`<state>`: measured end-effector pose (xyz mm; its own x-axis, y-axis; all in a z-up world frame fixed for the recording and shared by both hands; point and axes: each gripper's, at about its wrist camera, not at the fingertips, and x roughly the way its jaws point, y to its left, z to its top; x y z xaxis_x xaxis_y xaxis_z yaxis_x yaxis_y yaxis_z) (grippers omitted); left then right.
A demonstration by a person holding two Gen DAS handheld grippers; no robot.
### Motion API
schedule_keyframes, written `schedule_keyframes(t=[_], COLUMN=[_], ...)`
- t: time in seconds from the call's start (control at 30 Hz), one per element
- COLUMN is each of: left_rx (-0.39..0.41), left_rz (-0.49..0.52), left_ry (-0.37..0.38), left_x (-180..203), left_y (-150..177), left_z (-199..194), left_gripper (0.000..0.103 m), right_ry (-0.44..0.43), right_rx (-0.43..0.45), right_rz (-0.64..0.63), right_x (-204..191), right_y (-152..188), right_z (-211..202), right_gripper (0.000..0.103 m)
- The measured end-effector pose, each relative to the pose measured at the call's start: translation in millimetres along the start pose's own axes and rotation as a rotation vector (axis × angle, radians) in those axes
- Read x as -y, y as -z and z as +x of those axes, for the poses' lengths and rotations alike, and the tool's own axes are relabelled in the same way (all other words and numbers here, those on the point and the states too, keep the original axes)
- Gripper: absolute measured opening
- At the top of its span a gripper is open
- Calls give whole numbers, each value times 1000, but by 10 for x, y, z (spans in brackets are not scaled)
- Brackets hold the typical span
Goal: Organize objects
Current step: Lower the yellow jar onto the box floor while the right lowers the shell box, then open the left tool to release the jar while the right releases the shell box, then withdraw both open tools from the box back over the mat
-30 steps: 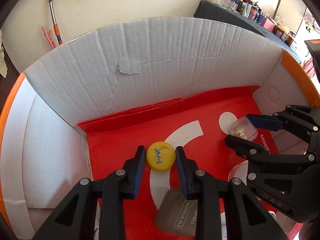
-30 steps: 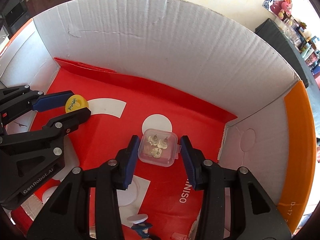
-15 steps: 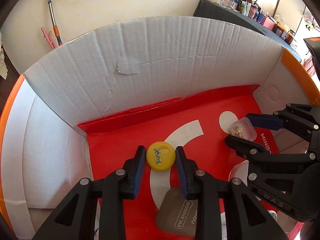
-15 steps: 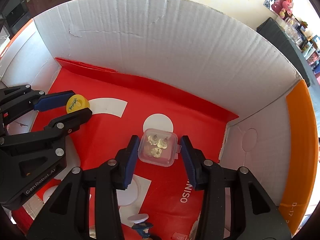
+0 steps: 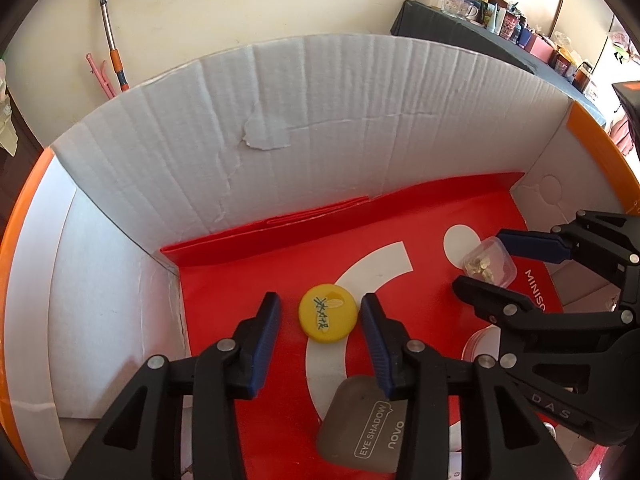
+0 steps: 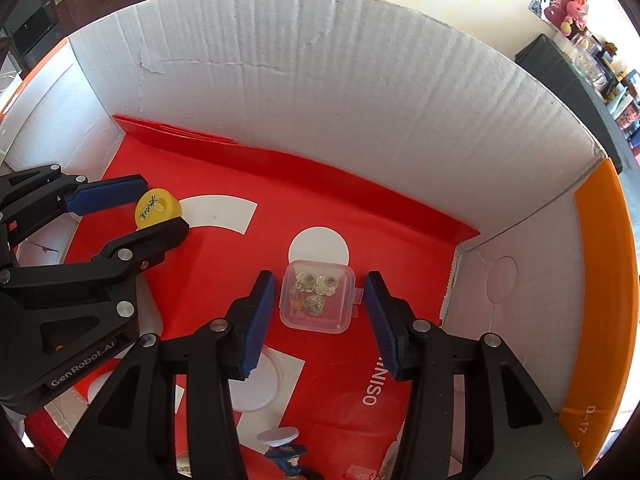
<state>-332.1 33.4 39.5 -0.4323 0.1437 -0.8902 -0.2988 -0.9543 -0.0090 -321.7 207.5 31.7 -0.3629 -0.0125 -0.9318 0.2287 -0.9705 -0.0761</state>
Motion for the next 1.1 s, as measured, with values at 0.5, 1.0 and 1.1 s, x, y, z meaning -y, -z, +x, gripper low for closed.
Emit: schedule_keyframes(t=[0.5,1.0,1.1], left_rx=[43,140,168], left_rz=[0,-10,-19], left_ry=[-10,-10,-1], left_x=[120,165,167], left_y=[-15,162,228], left_z=[-176,-716,-871], left_gripper=[44,44,44], right_ry=[34,40,28], right_rx=[30,129,164], right_rz=[-11,-1,11], right_x=[17,6,-233], right_y=[34,199,267], right_z=[-161,-693,-836], right_gripper=[45,45,45])
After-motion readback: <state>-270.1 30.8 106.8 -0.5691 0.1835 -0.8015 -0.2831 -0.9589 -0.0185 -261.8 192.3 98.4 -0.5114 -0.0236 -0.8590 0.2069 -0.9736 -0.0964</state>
